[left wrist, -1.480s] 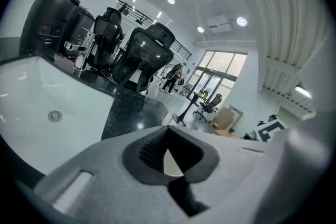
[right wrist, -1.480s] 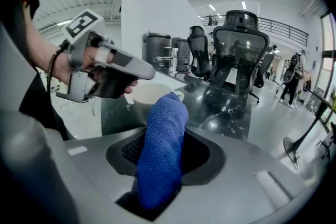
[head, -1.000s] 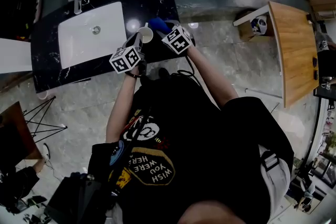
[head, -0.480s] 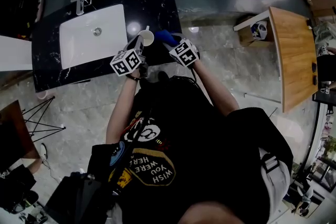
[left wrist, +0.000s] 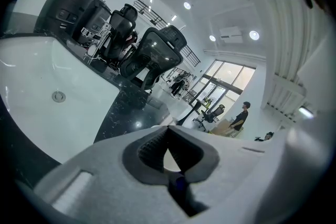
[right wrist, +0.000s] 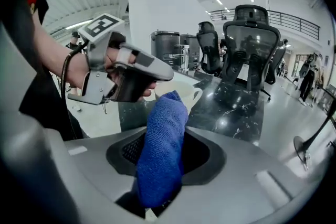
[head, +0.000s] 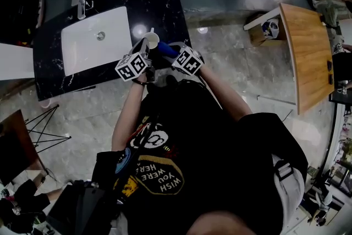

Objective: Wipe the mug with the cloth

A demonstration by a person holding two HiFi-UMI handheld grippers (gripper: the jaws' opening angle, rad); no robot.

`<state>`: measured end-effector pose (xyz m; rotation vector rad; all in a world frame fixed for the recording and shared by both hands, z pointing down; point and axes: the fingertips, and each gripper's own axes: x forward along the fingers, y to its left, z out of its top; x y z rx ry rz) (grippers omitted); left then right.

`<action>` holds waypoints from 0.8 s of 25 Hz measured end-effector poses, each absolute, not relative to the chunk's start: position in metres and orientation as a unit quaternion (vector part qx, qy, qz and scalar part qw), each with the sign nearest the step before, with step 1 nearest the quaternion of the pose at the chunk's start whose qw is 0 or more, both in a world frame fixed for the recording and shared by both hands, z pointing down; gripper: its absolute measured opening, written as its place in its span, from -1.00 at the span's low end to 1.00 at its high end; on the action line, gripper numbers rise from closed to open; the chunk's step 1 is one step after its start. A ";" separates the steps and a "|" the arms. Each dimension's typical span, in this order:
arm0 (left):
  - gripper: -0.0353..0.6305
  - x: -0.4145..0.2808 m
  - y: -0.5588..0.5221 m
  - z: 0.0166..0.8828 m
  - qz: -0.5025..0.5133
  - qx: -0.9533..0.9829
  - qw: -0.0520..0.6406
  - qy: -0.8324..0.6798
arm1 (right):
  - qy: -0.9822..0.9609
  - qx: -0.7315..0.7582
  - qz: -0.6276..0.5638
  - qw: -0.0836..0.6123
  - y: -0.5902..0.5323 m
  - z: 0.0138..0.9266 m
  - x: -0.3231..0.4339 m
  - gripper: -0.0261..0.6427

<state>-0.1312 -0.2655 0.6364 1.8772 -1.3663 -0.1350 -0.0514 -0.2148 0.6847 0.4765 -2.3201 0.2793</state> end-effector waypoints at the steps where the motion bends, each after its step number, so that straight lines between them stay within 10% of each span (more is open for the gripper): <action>1: -0.88 -0.133 -0.265 0.637 -0.052 0.740 0.397 -0.541 | -0.906 0.190 0.113 0.361 -0.216 0.682 -0.050 -0.46; 20: -0.88 -0.134 -0.263 0.641 -0.032 0.739 0.396 -0.544 | -0.895 0.195 0.121 0.383 -0.228 0.677 -0.036 -0.45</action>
